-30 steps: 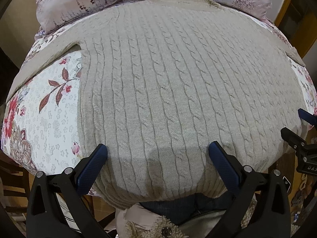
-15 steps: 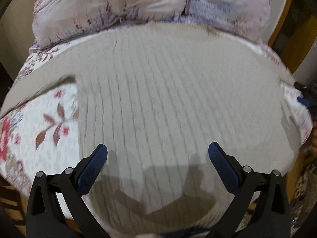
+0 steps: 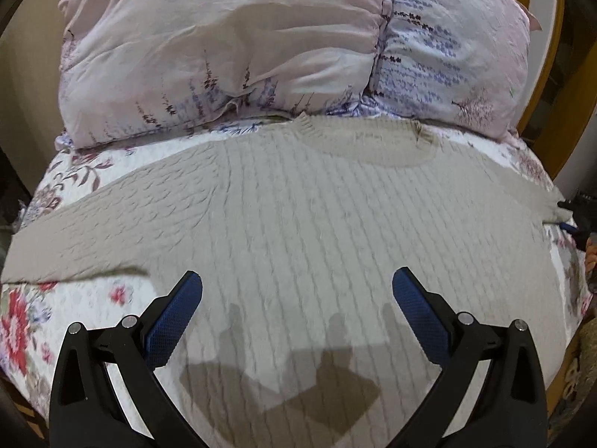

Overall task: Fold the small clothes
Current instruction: 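Grasp one side edge of the sweater with the right tool and fold it across the body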

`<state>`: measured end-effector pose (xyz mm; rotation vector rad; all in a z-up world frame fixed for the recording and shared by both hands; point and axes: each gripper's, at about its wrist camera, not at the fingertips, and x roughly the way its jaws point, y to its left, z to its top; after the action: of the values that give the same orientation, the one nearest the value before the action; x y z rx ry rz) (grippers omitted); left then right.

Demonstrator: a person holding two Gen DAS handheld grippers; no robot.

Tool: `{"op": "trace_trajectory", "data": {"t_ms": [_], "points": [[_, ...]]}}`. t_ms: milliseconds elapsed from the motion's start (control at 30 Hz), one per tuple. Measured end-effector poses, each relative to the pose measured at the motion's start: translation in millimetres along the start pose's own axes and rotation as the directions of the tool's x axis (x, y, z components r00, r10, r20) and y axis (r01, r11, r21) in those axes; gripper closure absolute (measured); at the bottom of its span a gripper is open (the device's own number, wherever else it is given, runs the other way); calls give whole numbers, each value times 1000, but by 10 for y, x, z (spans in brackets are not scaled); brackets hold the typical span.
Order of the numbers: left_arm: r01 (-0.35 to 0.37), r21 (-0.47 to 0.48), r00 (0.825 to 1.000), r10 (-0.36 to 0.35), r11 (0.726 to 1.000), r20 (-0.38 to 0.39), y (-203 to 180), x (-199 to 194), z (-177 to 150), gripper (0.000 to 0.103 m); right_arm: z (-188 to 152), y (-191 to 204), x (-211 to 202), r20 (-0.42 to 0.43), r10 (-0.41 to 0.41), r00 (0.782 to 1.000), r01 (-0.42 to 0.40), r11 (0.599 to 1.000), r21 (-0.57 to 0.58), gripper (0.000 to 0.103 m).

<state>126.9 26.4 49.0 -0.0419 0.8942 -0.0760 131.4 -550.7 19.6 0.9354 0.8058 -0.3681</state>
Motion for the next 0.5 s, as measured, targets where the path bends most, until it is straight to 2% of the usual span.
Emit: {"op": "trace_trajectory", "data": {"t_ms": [33,167,233,333,500], "points": [[12,-7,1000,-12,1000,-2,8,22,24,1,30,6,23,6,-2,1000,2,1000,19,62],[59,-35,998,-58,998,12,34,118,94,1,155,-129,-30,48,-3,999,0,998,61,72],[66,-40,997,-65,997,31,50,157,120,1,178,-156,-30,67,-22,998,19,998,52,83],[70,-39,997,-69,997,31,62,231,161,1,181,-101,-48,86,-63,994,63,998,8,93],[120,-57,992,-119,991,33,109,286,195,1,115,308,-282,215,-60,975,92,985,-144,94]]}}
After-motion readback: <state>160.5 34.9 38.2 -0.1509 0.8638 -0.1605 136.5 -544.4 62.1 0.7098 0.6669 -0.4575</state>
